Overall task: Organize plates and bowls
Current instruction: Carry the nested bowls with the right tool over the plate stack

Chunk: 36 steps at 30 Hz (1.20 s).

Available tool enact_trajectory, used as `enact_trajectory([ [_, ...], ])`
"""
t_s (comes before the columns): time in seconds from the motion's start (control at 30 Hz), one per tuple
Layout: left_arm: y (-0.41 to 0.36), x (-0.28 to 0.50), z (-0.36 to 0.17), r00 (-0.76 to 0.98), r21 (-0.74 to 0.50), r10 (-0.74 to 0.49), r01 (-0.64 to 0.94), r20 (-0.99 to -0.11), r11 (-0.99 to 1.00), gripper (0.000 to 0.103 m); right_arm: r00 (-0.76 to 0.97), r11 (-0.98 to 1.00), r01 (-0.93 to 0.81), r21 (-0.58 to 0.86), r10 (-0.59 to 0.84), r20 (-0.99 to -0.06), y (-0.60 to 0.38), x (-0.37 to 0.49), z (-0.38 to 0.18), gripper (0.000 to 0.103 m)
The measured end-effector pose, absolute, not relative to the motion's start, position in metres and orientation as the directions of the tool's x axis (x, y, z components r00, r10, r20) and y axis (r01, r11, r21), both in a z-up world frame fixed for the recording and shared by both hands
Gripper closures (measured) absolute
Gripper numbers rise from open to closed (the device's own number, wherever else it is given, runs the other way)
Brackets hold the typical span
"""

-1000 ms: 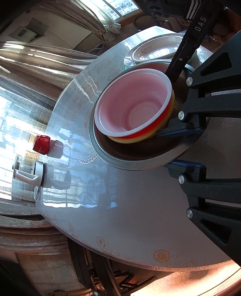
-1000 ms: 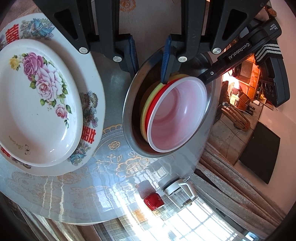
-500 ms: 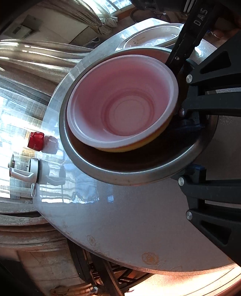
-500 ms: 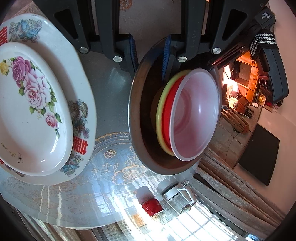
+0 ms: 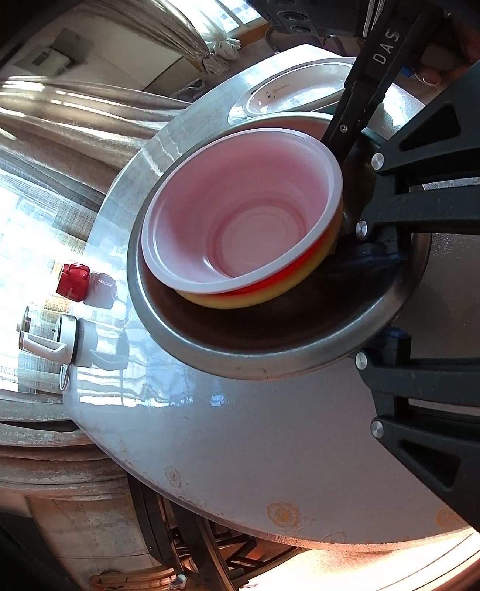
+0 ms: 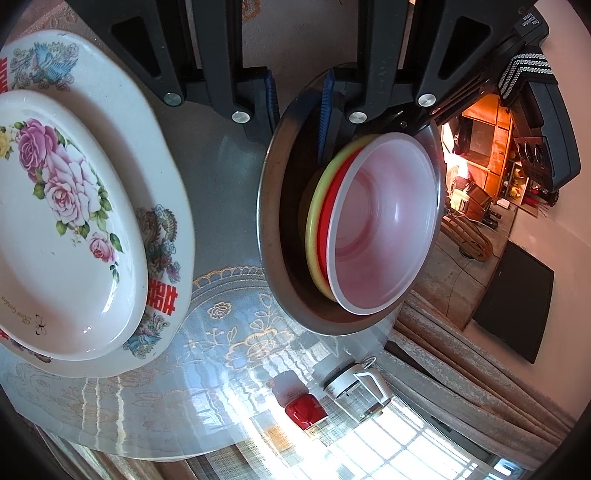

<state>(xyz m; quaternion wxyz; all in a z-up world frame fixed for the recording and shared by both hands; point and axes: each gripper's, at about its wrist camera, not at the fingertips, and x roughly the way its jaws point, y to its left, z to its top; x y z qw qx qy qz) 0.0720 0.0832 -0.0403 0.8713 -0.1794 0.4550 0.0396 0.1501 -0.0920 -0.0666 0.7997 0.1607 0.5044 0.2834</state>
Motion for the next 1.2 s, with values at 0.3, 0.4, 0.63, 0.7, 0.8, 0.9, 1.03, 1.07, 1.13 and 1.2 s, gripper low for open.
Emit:
enact_trajectory([
  [0.3,0.082,0.063,-0.037,0.551,-0.265,-0.078,-0.268,-0.831,0.926,0.077,0.317,0.778,-0.3,0.552,0.627,-0.712,-0.089,0.144,-0.065,0.085],
  [0.4,0.08,0.059,-0.033,0.556,-0.262,-0.073,-0.268,-0.828,0.927,0.077,0.321,0.772,-0.307,0.557,0.635,-0.703,-0.091,0.14,-0.062,0.085],
  [0.63,0.074,0.06,-0.021,0.574,-0.249,-0.062,-0.252,-0.816,0.935,0.077,0.344,0.763,-0.317,0.563,0.646,-0.682,-0.099,0.136,-0.051,0.085],
  [0.7,0.072,0.062,-0.018,0.58,-0.247,-0.063,-0.244,-0.812,0.938,0.077,0.353,0.762,-0.316,0.565,0.647,-0.675,-0.104,0.135,-0.048,0.085],
  [0.8,0.067,0.064,-0.013,0.59,-0.243,-0.067,-0.225,-0.805,0.944,0.077,0.372,0.762,-0.311,0.568,0.647,-0.665,-0.112,0.134,-0.042,0.085],
  [0.9,0.058,0.07,-0.006,0.598,-0.24,-0.077,-0.198,-0.798,0.95,0.077,0.395,0.765,-0.301,0.57,0.644,-0.655,-0.123,0.13,-0.037,0.085],
  [1.03,0.044,0.078,0.003,0.611,-0.233,-0.092,-0.155,-0.787,0.96,0.077,0.432,0.77,-0.28,0.573,0.634,-0.642,-0.14,0.128,-0.029,0.085],
  [1.07,0.04,0.08,0.005,0.613,-0.232,-0.098,-0.144,-0.784,0.962,0.077,0.442,0.773,-0.274,0.573,0.63,-0.639,-0.145,0.127,-0.027,0.085],
  [1.13,0.032,0.085,0.008,0.616,-0.231,-0.108,-0.123,-0.78,0.965,0.077,0.462,0.776,-0.26,0.574,0.622,-0.632,-0.156,0.127,-0.023,0.085],
  [1.2,0.023,0.089,0.011,0.619,-0.228,-0.117,-0.103,-0.776,0.968,0.077,0.481,0.78,-0.247,0.575,0.614,-0.626,-0.166,0.126,-0.019,0.085],
])
